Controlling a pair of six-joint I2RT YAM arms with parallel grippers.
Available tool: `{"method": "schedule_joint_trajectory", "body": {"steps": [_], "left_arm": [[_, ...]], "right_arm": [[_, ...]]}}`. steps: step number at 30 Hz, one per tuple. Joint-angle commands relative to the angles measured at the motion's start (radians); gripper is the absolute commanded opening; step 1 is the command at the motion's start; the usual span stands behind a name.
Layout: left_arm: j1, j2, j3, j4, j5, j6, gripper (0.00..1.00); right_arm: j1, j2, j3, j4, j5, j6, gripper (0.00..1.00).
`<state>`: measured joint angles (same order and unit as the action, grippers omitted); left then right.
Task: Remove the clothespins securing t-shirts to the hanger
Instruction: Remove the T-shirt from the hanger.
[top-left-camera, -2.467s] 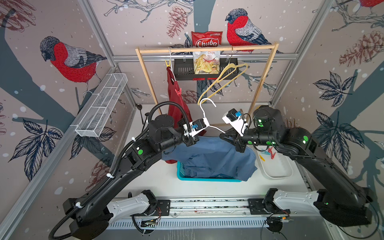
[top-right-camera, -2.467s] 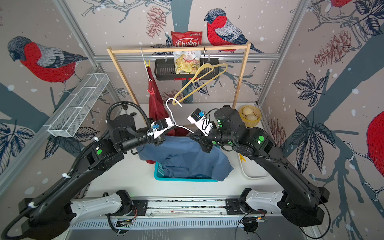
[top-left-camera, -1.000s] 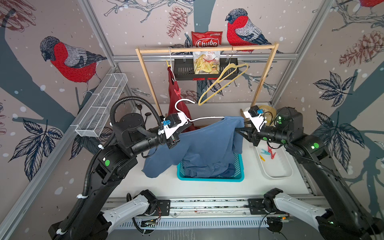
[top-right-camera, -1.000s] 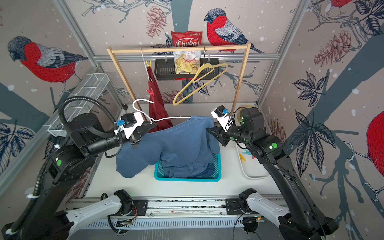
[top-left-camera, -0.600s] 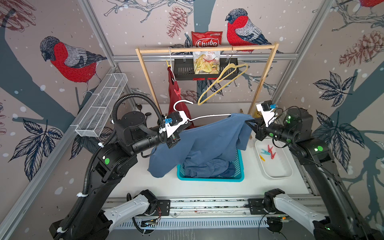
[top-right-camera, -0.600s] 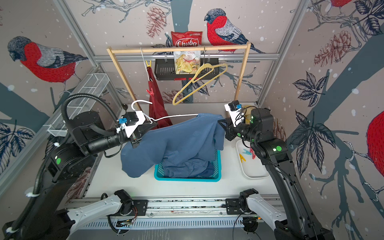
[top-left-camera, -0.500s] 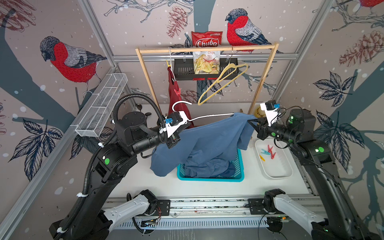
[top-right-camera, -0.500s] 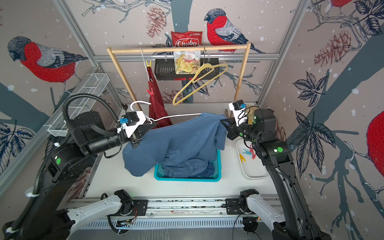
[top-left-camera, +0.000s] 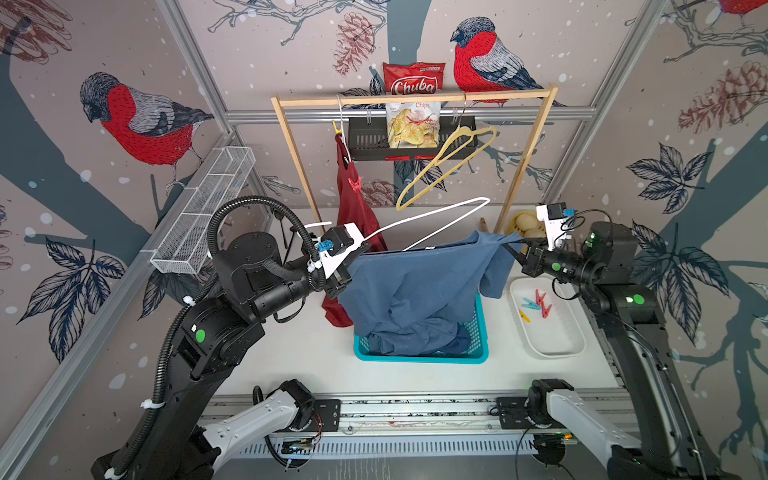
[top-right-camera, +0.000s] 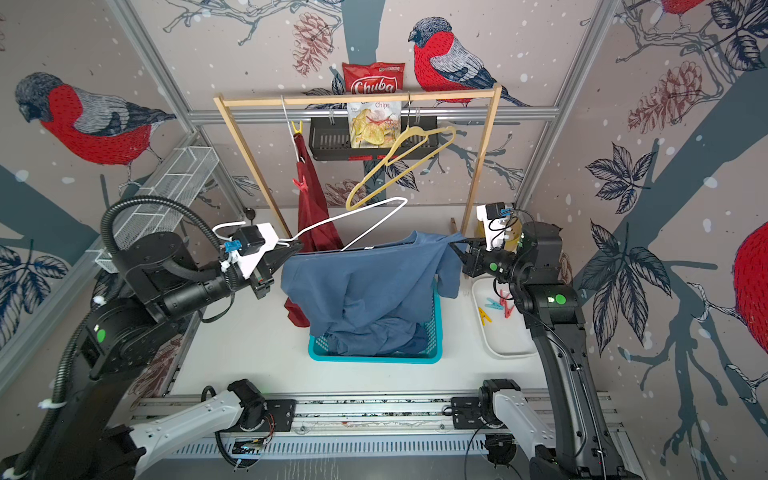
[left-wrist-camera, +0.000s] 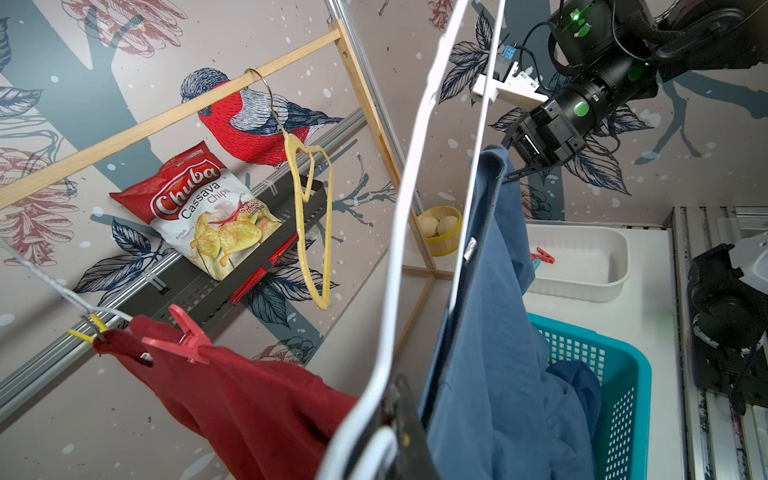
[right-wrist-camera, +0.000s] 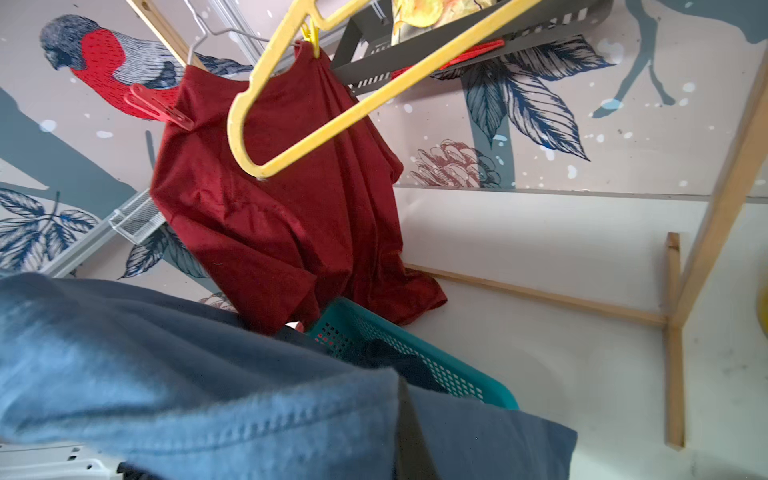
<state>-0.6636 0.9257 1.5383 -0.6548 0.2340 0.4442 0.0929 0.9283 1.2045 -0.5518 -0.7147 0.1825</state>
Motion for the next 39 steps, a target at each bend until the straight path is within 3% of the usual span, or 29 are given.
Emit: {"method": "schedule_joint_trajectory", "body": {"steps": [1, 15, 24, 29, 31, 39], "left_arm": [[0.001, 0.016, 0.015, 0.037, -0.019, 0.019, 0.00], [-0.007, 0.186, 0.234, -0.139, -0.026, 0.063, 0.00], [-0.130, 0.336, 0.361, -0.274, -0.168, 0.081, 0.00], [-0.145, 0.390, 0.401, -0.281, -0.170, 0.076, 0.00], [-0.155, 0.411, 0.429, -0.288, -0.172, 0.073, 0.00], [-0.209, 0.479, 0.494, -0.325, -0.223, 0.078, 0.00]], "right_arm": [[0.033, -0.005, 0.003, 0.033, -0.016, -0.006, 0.00], [0.143, 0.045, -0.249, 0.160, -0.002, 0.077, 0.03], [0.020, 0.068, -0.368, 0.171, 0.069, 0.093, 0.02], [-0.004, 0.062, -0.422, 0.217, -0.014, 0.085, 0.16], [-0.004, 0.075, -0.430, 0.198, -0.026, 0.065, 0.17], [-0.005, 0.032, -0.445, 0.212, 0.012, 0.083, 0.34]]}}
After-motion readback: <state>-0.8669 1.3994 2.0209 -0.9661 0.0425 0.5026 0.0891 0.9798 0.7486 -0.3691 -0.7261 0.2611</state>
